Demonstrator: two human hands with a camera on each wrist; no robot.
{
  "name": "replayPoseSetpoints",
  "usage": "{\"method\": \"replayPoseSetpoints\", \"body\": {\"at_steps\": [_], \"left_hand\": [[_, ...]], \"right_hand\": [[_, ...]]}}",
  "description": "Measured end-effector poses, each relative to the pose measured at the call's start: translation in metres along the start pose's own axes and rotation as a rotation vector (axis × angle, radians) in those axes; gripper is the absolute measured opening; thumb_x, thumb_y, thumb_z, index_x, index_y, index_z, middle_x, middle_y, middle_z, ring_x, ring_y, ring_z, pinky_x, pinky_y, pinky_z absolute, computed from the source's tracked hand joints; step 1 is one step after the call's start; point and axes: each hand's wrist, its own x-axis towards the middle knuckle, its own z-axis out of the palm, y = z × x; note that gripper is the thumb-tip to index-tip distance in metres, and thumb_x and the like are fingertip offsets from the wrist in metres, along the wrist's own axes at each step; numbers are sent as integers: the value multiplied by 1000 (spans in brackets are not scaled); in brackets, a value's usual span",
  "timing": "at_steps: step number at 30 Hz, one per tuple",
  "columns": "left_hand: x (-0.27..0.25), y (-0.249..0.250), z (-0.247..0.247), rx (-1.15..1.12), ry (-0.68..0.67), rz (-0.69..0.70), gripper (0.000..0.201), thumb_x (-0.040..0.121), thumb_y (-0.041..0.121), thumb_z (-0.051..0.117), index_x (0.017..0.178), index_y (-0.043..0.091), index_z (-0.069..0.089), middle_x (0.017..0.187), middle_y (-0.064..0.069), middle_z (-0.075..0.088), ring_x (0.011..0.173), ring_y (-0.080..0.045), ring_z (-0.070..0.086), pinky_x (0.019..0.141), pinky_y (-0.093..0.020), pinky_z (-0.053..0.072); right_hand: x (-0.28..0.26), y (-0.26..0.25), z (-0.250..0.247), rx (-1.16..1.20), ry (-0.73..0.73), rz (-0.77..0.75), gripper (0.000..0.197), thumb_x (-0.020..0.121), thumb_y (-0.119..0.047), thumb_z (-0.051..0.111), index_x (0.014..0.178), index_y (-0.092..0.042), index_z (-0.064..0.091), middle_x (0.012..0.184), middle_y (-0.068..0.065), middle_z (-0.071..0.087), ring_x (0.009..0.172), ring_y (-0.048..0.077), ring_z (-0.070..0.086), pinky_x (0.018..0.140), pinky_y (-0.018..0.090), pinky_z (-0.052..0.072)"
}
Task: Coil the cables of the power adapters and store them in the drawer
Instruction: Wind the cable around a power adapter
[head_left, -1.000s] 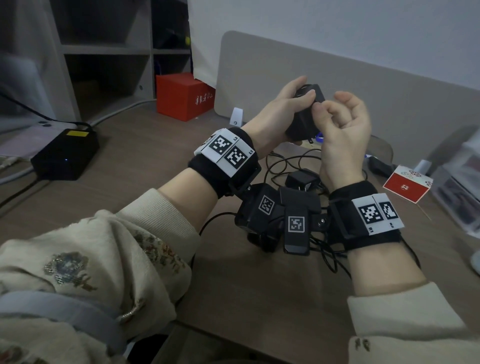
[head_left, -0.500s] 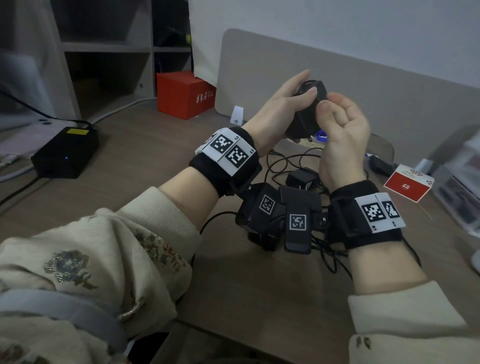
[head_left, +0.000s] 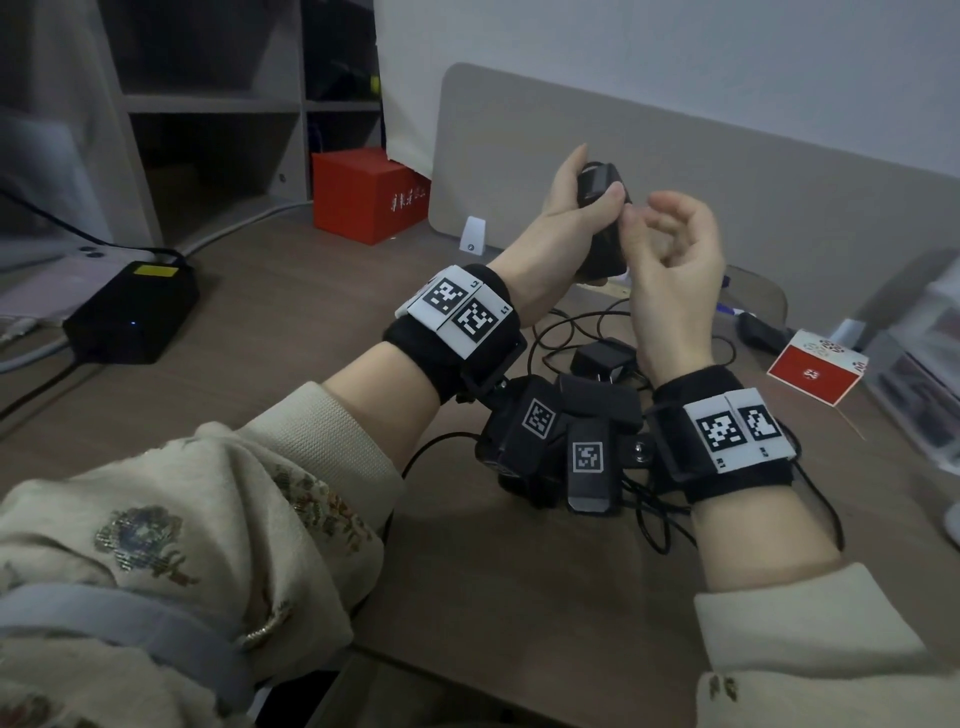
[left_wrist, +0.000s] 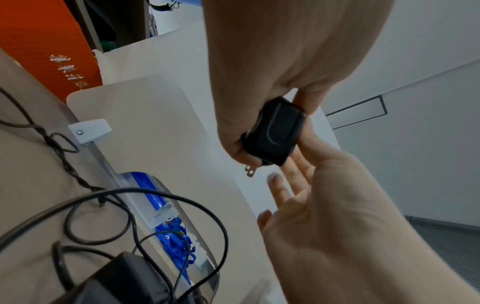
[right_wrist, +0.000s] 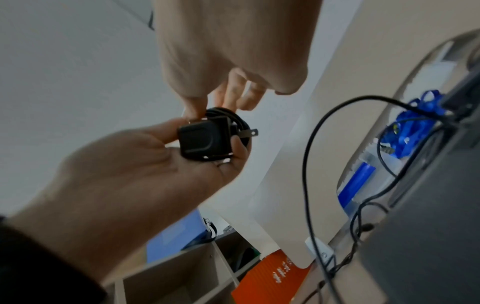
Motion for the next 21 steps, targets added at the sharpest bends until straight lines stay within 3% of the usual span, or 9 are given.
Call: {"method": "replayPoseSetpoints", "body": {"at_steps": [2,4,6,8,11,14,16,18,21], "left_hand": [[1,0,1,21,20,21,66,102,21,48,156,27,11,152,-9,31,136,-29,42,104,-43,45],[-1,2,3,73,15,31,74,94,30,52,156,28,11,153,-8,27,138,-28,37,113,-51,36],[-2,1,3,101,-4,38,70,96,31,46,156,29,10,154,-8,24,139,-28,36,113,-54,35],[-2,0,2,110,-7,37,61,103,25,41,156,29,11,154,-8,24,140,-30,35,114,-53,34],[-2,1,1,145,-4,37,57,104,22,39,155,28,14,154,-7,24,140,-31,35,112,-52,34],[-1,2,0,136,7,31,55,106,20,39,155,28,16,154,-6,25,138,-27,38,110,-50,40],[0,2,-2,125,2,34,55,106,20,39,155,29,16,154,-6,24,137,-26,39,104,-45,47],[1,1,-3,117,-9,36,55,106,20,39,155,29,16,155,-5,24,136,-25,39,101,-42,48],[-1,1,-3,88,-13,10,55,106,19,38,156,28,15,156,-5,25,136,-25,40,101,-39,47]], "right_hand": [[0,3,0,-151,17,13,34,79,-60,63,94,-31,53,104,8,61,93,22,59,81,29,52],[1,4,-2,-231,18,36,42,75,-70,58,80,-28,49,90,6,54,82,17,51,73,23,44],[1,3,-2,-270,-3,55,48,81,-66,57,66,-23,40,71,-2,42,69,11,39,64,22,36],[0,2,-3,-294,-37,69,54,88,-61,55,62,-17,35,62,-4,33,63,10,33,59,25,30],[0,0,-6,-358,-86,30,64,94,-58,48,68,0,45,65,3,38,63,10,34,57,24,30],[0,-2,-8,-424,-139,10,65,96,-56,44,76,5,50,70,10,43,65,10,37,55,20,30],[1,-3,-7,-418,-174,12,69,96,-58,42,84,9,53,74,16,47,69,14,42,62,27,35],[1,-4,-7,-414,-188,14,69,96,-58,41,87,10,53,75,12,45,70,15,41,63,32,34],[0,-4,-8,-423,-193,11,57,99,-50,44,78,3,48,71,5,41,65,9,36,57,25,30]]}}
